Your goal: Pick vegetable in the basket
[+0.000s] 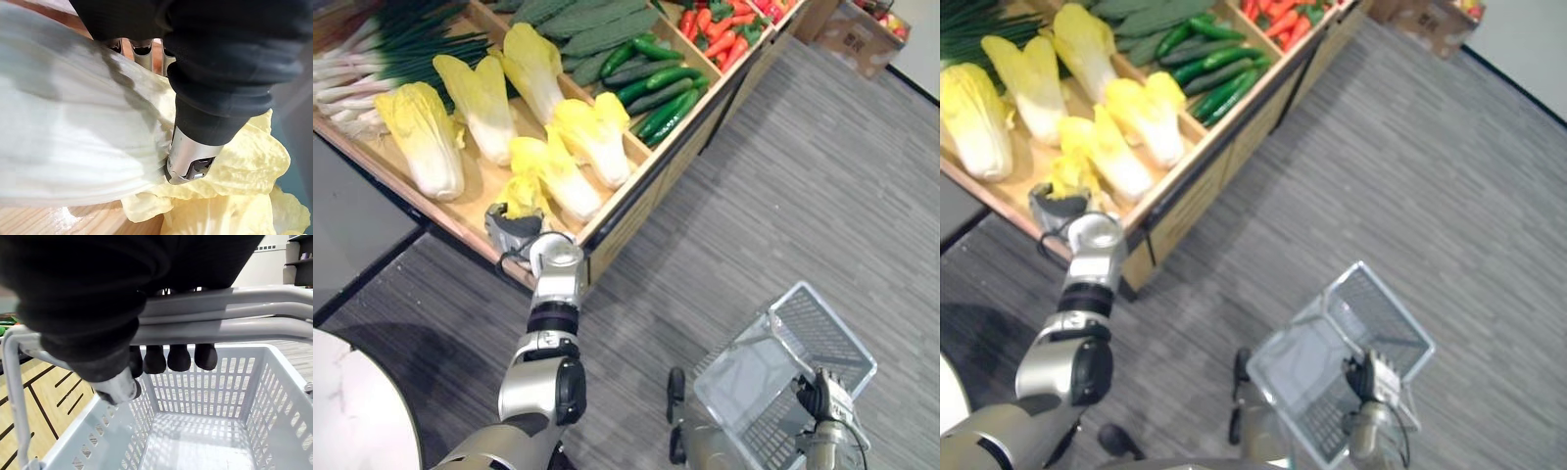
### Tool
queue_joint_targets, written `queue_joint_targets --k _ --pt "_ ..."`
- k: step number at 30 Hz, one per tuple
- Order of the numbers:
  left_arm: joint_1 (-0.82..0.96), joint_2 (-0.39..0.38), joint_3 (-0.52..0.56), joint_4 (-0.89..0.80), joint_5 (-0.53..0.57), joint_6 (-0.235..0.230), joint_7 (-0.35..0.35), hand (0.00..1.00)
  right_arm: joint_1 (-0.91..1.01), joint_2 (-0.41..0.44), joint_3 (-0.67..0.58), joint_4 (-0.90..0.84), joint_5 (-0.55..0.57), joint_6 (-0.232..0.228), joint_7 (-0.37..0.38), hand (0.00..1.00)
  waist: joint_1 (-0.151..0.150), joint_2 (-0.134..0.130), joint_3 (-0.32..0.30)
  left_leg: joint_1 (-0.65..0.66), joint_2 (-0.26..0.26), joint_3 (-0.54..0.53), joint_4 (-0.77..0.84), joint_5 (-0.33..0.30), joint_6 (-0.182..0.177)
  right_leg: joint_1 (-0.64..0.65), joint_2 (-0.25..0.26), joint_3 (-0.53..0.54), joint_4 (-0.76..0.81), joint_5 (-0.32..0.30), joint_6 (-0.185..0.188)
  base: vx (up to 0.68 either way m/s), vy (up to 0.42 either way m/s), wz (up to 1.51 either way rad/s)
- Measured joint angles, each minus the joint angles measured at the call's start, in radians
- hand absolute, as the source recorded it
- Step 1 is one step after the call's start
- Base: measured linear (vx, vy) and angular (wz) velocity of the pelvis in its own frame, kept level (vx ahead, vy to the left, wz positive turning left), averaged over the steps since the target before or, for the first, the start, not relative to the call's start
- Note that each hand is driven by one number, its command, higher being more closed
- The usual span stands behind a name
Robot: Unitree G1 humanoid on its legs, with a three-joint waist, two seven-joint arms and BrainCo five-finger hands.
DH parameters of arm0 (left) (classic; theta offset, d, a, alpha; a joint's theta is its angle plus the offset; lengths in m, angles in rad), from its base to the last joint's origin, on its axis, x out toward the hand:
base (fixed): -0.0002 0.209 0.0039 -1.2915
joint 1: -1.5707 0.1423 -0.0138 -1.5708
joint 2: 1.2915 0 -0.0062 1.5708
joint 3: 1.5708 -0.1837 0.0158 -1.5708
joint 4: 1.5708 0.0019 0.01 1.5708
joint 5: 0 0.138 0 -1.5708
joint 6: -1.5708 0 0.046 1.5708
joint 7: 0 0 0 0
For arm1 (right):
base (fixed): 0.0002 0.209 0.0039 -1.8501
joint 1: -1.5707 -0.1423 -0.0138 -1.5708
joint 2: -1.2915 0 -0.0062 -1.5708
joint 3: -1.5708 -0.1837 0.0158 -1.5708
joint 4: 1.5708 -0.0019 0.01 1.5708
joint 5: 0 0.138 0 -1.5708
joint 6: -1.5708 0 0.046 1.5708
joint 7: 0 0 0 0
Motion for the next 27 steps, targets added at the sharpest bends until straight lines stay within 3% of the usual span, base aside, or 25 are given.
queue_joint_targets --k 10,19,27 --pt "0.017 -0.074 -0.004 -0.187 0.004 -0.005 0.015 1.0 -0.001 0.003 -0.008 0.007 0.0 0.024 -0.019 1.0 0.016 0.018 0.018 0.016 0.0 -0.055 0.007 0.0 0.001 0.055 -0.013 -0.046 0.0 0.0 0.0 -0.03 0.007 0.15" --pt "0.059 -0.096 -0.05 -0.288 0.022 -0.018 -0.009 1.0 0.003 0.001 -0.045 0.02 0.0 0.041 -0.02 1.0 0.057 0.064 0.013 0.014 -0.001 -0.095 0.019 -0.001 0.003 0.083 -0.023 -0.079 0.0 0.0 0.0 -0.04 0.0 0.1" --pt "0.097 -0.1 -0.112 -0.374 0.088 -0.019 -0.048 1.0 0.006 -0.011 -0.062 0.019 0.0 0.066 -0.014 1.0 0.064 0.106 -0.016 0.022 -0.003 -0.119 0.017 0.003 0.007 0.103 -0.027 -0.098 0.0 -0.001 0.001 -0.04 -0.001 0.06"
